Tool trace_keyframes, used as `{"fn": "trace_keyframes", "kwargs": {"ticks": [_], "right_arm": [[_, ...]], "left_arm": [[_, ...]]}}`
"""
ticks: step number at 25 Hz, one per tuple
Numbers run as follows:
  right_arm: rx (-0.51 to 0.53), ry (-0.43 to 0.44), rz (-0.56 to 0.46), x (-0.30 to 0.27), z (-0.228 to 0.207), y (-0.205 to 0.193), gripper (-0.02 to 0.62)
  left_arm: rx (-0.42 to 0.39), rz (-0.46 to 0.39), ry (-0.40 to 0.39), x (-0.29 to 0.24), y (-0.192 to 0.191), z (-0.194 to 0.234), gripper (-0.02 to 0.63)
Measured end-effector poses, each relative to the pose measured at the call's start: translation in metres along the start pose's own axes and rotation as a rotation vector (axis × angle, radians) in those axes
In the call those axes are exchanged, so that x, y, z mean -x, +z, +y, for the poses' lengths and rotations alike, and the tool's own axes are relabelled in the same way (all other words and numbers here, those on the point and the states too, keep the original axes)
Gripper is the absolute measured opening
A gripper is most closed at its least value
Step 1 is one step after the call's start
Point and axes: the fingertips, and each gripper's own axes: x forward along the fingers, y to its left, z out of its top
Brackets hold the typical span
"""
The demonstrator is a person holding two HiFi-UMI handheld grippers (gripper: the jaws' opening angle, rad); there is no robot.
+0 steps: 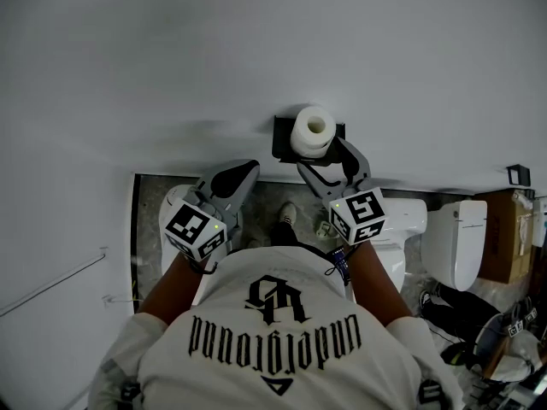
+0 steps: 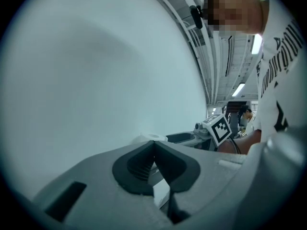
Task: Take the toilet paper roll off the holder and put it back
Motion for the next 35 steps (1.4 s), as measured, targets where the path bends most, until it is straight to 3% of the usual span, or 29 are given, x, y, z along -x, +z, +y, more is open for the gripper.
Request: {"fn": "trace_keyframes", "kwargs": {"ticks": [5,25,29,35], "right_arm": [[-0.001,-0.016,-0.008,0.005,-0.004,0.003,0.327],[0.041,-0.029,-0.027,0.044,0.072,0.013,0.316],[0.053,-0.021,-0.028,0.055,0.086,0.012,0.21],[0.077,0.006,-0.041,0.063,0.101,0.018,0.113]], "left_arm": [[-0.011,-0.002,-0.02,-0.004,0.004,-0.005,0.012],[-0.035,-0.047,-0.055,0.065,0.011,-0.029,0.012],[-0.02,-0.051,-0.068,0.075,0.008,-0.035,0.012],[0.005,-0.061,-0.078,0.083,0.008,-0.042,0.012]]}}
